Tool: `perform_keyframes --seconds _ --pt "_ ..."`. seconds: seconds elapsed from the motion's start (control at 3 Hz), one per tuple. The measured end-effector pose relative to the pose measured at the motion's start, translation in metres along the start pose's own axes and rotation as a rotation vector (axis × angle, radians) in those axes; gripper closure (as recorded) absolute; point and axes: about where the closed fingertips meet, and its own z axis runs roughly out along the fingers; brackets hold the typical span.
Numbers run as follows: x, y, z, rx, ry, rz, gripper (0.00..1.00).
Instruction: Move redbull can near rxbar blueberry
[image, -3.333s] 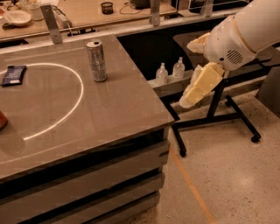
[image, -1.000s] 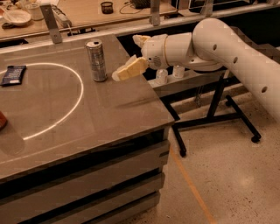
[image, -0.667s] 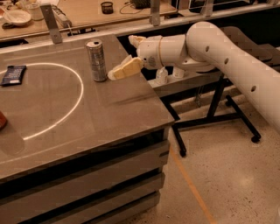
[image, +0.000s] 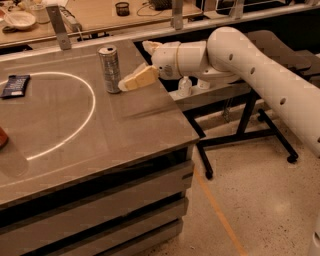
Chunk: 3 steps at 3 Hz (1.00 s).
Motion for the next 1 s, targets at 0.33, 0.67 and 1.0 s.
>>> perform_keyframes --seconds 0.33,0.67,1.0 --pt "0.006 -0.002 0.027 -0.007 -0.031 0.02 0.0" --pt "0.012 -0.004 0.055 -0.037 -0.06 0.037 0.0" --pt "0.012 0.0 0.075 -0.073 -0.09 0.047 0.11"
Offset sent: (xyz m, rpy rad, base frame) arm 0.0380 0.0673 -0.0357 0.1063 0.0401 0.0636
